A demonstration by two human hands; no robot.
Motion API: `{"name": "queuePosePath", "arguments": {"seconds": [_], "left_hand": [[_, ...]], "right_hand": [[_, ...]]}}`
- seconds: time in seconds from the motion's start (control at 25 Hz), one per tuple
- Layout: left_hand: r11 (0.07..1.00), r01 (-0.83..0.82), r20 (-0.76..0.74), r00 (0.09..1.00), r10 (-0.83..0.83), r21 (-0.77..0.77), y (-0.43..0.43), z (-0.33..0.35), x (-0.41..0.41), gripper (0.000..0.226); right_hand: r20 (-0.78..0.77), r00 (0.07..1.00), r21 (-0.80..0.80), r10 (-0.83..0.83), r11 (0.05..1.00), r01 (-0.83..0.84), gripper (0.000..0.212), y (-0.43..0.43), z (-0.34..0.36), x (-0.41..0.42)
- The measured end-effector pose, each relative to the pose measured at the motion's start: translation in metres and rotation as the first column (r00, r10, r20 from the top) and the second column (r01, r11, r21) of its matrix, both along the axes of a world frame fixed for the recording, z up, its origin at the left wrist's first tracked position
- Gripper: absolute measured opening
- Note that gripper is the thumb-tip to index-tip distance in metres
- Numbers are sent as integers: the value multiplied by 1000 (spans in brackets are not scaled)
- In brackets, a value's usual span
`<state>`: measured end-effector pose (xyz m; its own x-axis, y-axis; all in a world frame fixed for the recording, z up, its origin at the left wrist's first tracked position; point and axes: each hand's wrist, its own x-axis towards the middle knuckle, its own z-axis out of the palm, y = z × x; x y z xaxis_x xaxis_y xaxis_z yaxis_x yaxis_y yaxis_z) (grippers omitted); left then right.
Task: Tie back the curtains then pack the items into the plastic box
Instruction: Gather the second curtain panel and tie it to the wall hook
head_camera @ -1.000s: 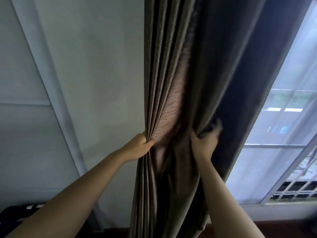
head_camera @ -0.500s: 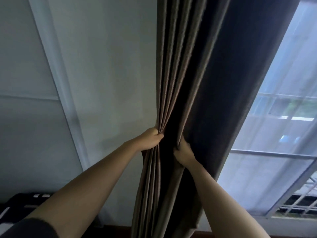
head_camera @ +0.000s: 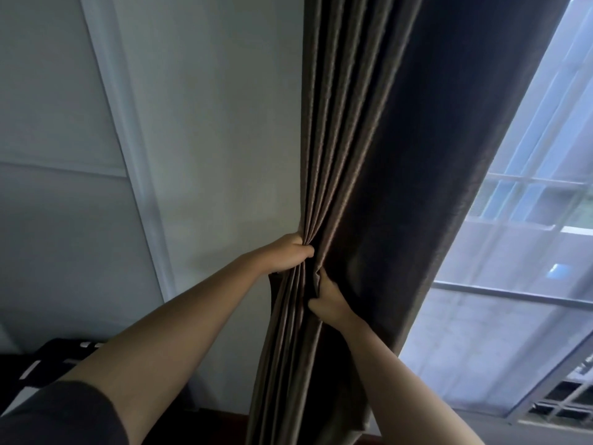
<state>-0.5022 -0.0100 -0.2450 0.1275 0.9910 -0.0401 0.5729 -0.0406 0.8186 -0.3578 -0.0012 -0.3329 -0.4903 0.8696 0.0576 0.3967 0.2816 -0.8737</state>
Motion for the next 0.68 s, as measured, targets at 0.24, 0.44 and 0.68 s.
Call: {"name": "queuePosePath", "arguments": {"seconds": [0.24, 0.44, 0.68], "left_hand": [[993, -51, -161, 985, 67, 106, -11, 4, 18, 56], [947, -207, -193, 947, 257, 243, -10, 3, 28, 37], [973, -51, -150, 985, 87, 225, -12, -4, -11, 35]], "right_hand": [[88, 995, 13, 52, 999, -53, 90, -5, -8, -15], [179, 969, 41, 170, 983, -180, 98, -19, 12, -8], [-489, 522, 490, -699, 274, 827, 85, -38, 14, 74]]}}
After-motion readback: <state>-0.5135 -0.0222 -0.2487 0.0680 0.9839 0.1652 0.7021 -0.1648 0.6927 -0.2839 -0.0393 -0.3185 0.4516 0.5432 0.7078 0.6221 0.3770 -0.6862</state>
